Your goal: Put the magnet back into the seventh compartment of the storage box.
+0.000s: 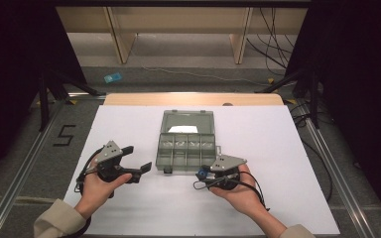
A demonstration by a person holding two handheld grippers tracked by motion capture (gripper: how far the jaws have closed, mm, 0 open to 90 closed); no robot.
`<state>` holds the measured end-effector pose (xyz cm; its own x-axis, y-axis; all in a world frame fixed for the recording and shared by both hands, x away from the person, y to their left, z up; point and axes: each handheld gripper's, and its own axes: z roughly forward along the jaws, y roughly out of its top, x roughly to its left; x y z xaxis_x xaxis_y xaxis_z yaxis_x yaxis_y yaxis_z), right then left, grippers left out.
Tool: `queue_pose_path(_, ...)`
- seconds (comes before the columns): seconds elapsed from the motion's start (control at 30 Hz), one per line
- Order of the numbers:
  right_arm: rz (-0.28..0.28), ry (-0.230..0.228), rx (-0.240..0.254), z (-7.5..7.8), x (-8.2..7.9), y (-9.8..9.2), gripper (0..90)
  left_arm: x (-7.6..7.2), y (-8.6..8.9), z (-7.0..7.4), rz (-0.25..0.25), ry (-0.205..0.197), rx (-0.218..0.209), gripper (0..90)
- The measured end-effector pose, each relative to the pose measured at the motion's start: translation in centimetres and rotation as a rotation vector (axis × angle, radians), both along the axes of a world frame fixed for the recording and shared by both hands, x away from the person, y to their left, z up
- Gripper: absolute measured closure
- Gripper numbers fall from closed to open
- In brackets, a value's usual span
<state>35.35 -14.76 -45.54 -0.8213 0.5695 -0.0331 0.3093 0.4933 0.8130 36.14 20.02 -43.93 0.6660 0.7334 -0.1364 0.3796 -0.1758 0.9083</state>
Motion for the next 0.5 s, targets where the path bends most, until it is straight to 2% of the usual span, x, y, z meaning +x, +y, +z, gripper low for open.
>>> queue_pose_path(0.1,-0.007,-0.004,0.003,0.03,0.05,-0.06,63.1,-0.02,-0.02,0.01,0.004,0.003,-0.007,7.0)
queue_pose_path(0.2,-0.012,-0.028,-0.005,0.1,0.11,-0.09,63.1,0.05,0.04,0.01,-0.003,-0.005,0.003,7.1)
queue_pose_path(0.5,-0.017,-0.031,0.0,0.29,0.22,-0.11,63.1,0.0,-0.04,-0.01,0.005,0.001,-0.008,7.2)
